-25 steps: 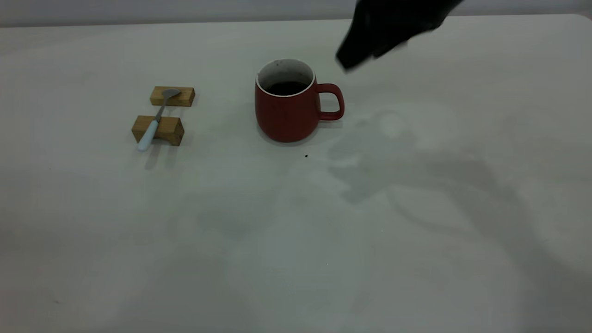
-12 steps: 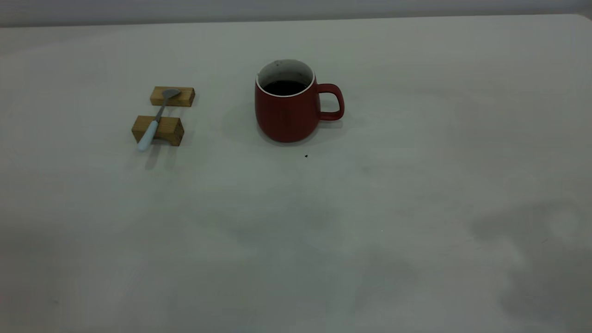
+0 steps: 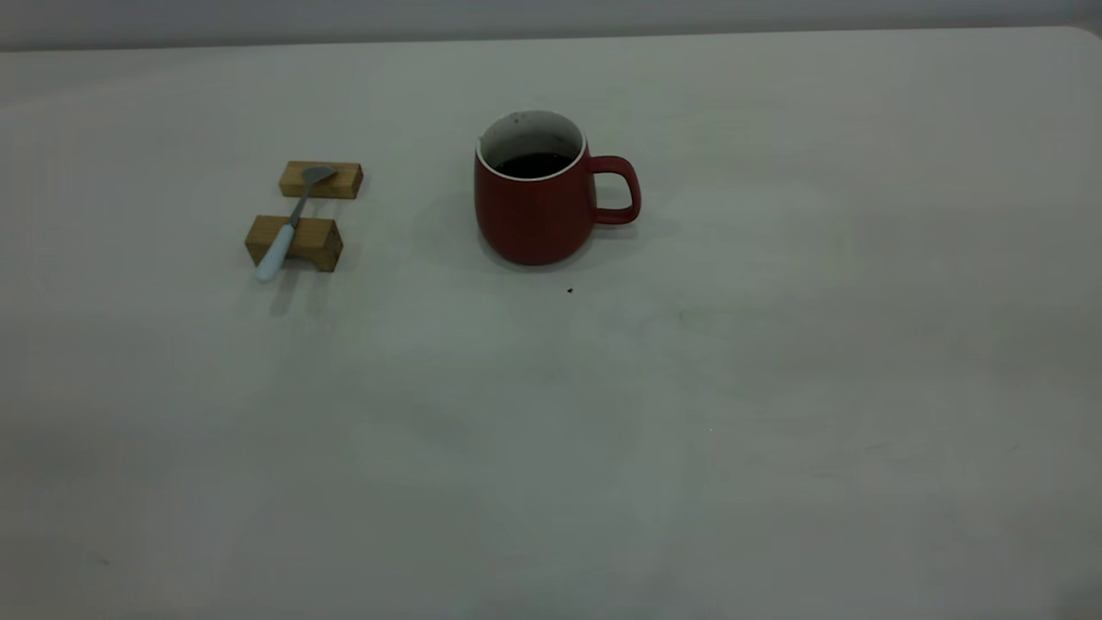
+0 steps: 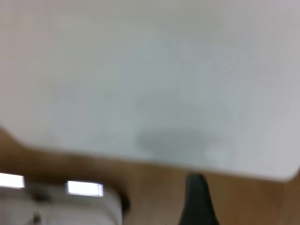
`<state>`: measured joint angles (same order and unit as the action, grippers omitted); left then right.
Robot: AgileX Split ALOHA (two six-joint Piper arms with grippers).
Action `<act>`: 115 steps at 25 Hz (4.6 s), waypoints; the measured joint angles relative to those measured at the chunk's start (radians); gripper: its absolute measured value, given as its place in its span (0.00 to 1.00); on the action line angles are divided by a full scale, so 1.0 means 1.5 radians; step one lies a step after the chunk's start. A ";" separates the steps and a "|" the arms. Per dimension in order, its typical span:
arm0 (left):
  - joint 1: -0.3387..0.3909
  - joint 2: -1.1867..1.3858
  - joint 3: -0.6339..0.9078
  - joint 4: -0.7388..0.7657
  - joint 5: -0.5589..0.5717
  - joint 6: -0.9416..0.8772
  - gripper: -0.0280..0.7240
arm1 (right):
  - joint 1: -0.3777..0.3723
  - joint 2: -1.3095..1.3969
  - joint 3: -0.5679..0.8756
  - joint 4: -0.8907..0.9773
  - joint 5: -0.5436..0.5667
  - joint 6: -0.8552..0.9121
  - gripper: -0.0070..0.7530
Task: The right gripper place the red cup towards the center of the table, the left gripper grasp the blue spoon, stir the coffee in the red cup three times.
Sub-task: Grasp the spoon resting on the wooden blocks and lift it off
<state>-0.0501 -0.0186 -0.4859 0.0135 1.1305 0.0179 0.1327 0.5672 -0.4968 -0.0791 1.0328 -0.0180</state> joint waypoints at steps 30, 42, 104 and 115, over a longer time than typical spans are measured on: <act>0.000 0.000 0.000 0.001 0.000 0.001 0.36 | -0.044 -0.365 0.018 0.039 0.061 0.024 0.77; 0.000 0.000 0.000 0.001 0.000 0.000 0.36 | -0.044 -0.365 0.018 0.039 0.062 0.026 0.77; -0.021 1.198 -0.359 -0.084 -0.372 -0.069 0.70 | -0.044 -0.365 0.018 0.039 0.064 0.027 0.77; -0.037 1.425 -0.496 -0.089 -0.378 -0.069 0.70 | -0.044 -0.365 0.018 0.039 0.064 0.027 0.77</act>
<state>-0.1055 2.1194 -1.2294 -0.1200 0.5639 -0.0849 0.0661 0.0192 -0.4700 -0.0203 1.1288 0.0220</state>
